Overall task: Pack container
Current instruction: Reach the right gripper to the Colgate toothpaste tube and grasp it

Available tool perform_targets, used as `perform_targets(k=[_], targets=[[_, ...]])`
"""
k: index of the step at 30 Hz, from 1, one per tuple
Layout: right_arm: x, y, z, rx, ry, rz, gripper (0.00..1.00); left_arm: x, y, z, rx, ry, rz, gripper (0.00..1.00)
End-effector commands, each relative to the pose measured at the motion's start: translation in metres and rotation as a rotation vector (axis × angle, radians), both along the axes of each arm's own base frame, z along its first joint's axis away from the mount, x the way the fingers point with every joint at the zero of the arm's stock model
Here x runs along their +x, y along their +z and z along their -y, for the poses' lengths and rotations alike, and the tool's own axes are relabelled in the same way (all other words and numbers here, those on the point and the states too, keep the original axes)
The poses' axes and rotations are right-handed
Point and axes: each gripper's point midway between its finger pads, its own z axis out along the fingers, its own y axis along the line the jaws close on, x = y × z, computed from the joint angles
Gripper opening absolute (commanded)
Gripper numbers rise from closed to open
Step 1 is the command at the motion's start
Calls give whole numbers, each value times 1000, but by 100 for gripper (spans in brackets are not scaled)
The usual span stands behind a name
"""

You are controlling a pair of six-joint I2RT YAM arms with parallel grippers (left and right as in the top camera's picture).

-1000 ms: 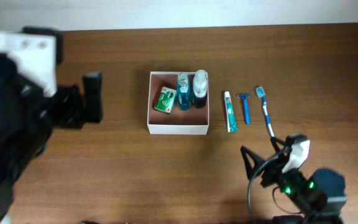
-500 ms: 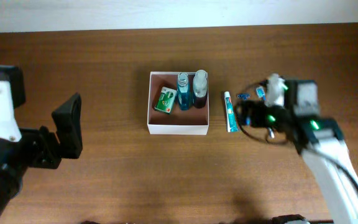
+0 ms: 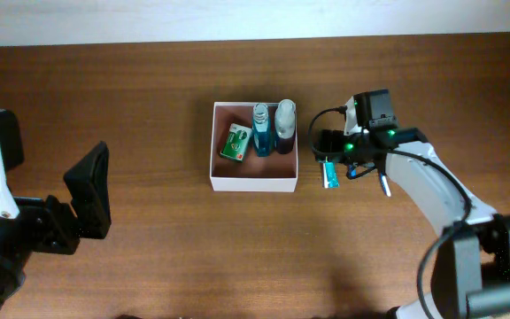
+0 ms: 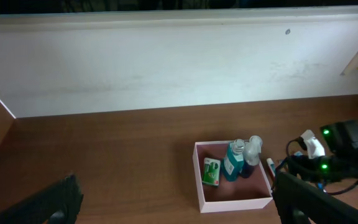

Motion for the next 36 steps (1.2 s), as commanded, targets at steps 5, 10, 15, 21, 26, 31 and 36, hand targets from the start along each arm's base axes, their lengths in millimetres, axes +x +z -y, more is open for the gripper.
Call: perform_targets(k=[5,10,15,21,26,31,36], targets=[[14,-40,-3,-89,-10,-31,82,0,1,-3,18,8,7,99],[10,-62,3,-167,-18,-67,70,0,1,-3,18,7,7,99],[9,-68,5,-184,-18,-79,44,0,1,-3,18,7,7,99],[5,-69,6,-206,32,-89,25,0,1,-3,18,8,7,99],[2,-71,17,-262,14,-100,24,0,1,-3,18,7,7,99],[2,-71,21,-299,49,-97,24,0,1,-3,18,7,7,99],[-10,-71,21,-304,57,-147,4,0,1,-3,18,7,7,99]])
